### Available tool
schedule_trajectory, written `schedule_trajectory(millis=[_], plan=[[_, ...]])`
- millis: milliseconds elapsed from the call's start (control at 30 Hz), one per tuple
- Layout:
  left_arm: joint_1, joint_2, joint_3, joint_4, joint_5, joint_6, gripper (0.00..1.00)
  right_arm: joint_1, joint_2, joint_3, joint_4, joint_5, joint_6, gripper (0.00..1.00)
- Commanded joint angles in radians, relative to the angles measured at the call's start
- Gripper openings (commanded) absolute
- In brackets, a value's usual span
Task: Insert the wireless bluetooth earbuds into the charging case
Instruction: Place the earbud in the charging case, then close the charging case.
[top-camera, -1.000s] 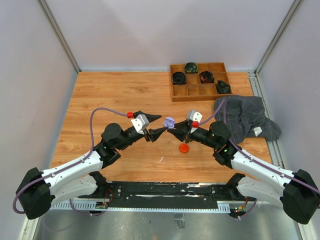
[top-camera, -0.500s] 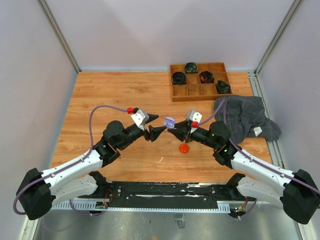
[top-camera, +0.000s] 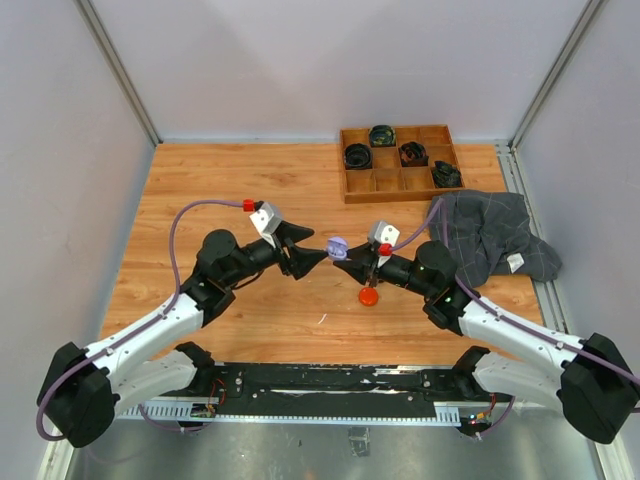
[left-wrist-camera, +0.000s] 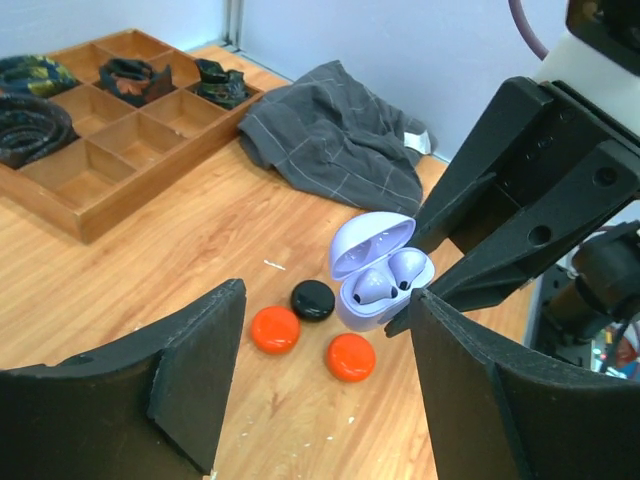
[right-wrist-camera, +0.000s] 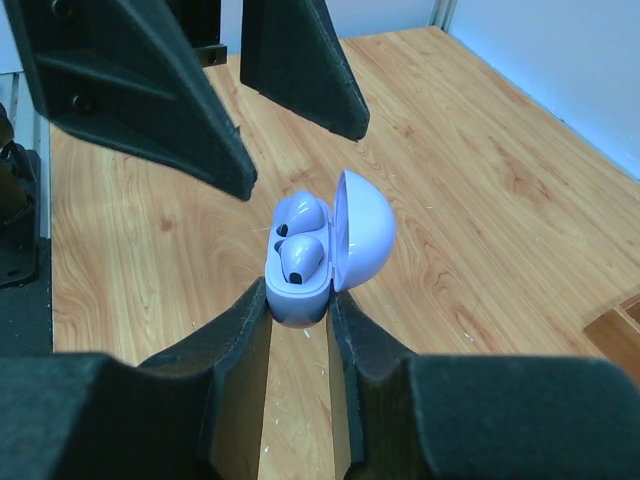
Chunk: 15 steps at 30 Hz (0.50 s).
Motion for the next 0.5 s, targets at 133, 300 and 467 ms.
schedule_trajectory(millis=[133,300,467], plan=[[0.128,0.033,0.053,0.045,0.194,-0.282,0.75,-0.04,0.021,0.041,0.024,-0.1,-0.008,0.01],[0.143,0.102,0.102,0.05,0.318,-0.406,0.76,-0.053,0.047,0.056,0.057,-0.169,0.006,0.01],[0.146,0.153,0.118,0.08,0.39,-0.482,0.76,-0.062,0.075,0.063,0.099,-0.217,0.034,0.01]])
